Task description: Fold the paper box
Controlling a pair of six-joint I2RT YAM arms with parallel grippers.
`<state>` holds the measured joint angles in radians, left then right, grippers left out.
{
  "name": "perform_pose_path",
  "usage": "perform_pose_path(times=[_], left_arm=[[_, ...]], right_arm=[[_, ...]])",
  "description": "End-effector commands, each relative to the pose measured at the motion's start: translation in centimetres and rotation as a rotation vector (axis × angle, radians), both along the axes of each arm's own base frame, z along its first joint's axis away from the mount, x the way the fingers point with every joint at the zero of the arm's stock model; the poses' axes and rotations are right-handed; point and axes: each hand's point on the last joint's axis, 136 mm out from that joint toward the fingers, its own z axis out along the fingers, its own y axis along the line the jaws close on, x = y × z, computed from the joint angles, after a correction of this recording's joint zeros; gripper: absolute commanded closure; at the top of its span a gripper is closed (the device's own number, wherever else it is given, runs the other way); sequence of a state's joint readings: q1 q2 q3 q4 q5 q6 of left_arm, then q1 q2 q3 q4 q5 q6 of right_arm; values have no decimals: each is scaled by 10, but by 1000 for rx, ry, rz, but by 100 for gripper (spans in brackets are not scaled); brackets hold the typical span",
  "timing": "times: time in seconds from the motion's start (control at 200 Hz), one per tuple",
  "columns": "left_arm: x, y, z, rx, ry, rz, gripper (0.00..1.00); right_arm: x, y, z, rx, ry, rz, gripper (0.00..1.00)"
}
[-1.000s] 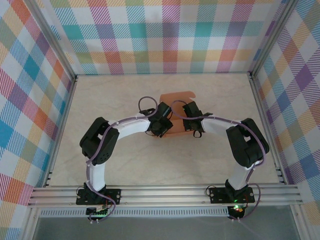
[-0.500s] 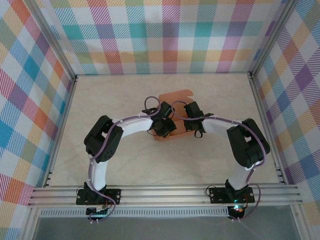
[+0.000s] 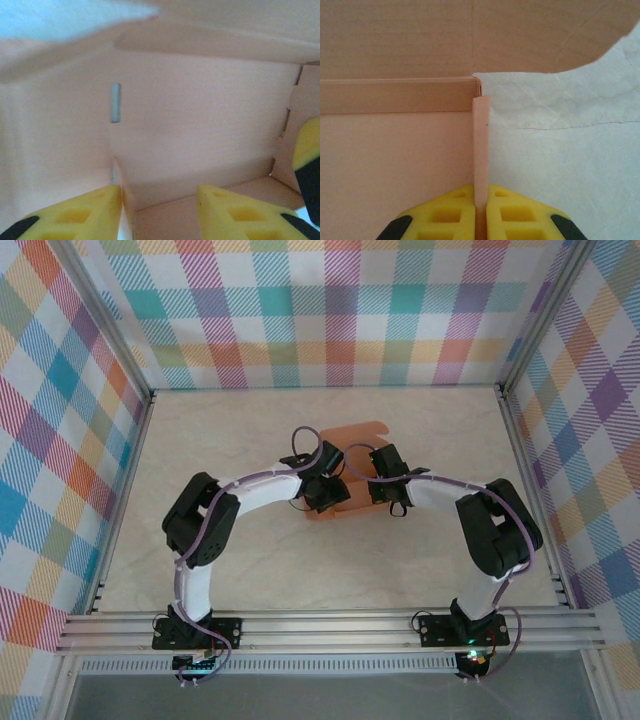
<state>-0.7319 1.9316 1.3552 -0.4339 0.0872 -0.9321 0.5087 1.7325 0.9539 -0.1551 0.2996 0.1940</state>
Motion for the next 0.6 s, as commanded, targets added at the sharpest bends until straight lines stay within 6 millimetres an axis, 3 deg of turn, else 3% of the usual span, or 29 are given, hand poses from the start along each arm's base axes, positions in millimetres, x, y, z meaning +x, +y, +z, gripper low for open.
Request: perform_pose_path(times=[0.0,0.265,0.375,0.445,0.6], left_arm=[[3,37,37,146,-160,-17,51],[16,68,59,185,-365,-126,27],[25,72,63,94,-448,-173,24],[31,76,72,17,-520,-172,27],[44,88,70,-82,-579,-163,29]], right_arm=[[-7,2,-3,24,21,12,89],[-9,3,-5,27,26,20,90],[-9,2,-7,22,30,23,90],[-10,3,-7,24,34,25,90],[-10,2,-9,24,38,24,90]])
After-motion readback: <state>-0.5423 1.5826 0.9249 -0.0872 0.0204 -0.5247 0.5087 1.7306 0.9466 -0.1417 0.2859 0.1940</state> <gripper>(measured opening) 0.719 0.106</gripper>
